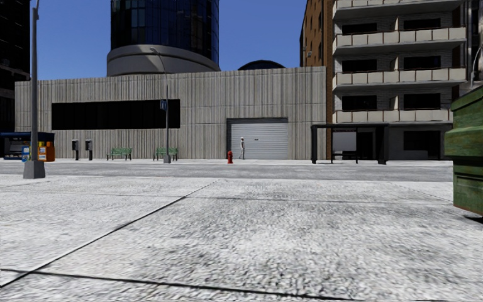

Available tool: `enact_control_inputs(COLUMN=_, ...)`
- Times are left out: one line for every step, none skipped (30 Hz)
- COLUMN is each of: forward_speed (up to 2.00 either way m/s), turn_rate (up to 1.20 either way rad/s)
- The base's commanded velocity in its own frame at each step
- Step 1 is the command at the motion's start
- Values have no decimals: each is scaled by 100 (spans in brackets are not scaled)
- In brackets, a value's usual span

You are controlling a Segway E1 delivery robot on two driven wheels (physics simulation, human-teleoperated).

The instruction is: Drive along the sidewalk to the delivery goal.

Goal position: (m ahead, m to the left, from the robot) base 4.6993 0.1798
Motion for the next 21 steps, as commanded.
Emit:
enact_control_inputs(forward_speed=200, turn_rate=-24)
enact_control_inputs(forward_speed=200, turn_rate=-24)
enact_control_inputs(forward_speed=200, turn_rate=-24)
enact_control_inputs(forward_speed=200, turn_rate=-24)
enact_control_inputs(forward_speed=200, turn_rate=-24)
enact_control_inputs(forward_speed=200, turn_rate=-13)
enact_control_inputs(forward_speed=200, turn_rate=-13)
enact_control_inputs(forward_speed=200, turn_rate=0)
enact_control_inputs(forward_speed=200, turn_rate=0)
enact_control_inputs(forward_speed=200, turn_rate=0)
enact_control_inputs(forward_speed=200, turn_rate=0)
enact_control_inputs(forward_speed=200, turn_rate=0)
enact_control_inputs(forward_speed=200, turn_rate=0)
enact_control_inputs(forward_speed=200, turn_rate=0)
enact_control_inputs(forward_speed=200, turn_rate=0)
enact_control_inputs(forward_speed=200, turn_rate=0)
enact_control_inputs(forward_speed=200, turn_rate=0)
enact_control_inputs(forward_speed=200, turn_rate=0)
enact_control_inputs(forward_speed=200, turn_rate=0)
enact_control_inputs(forward_speed=200, turn_rate=0)
enact_control_inputs(forward_speed=200, turn_rate=0)
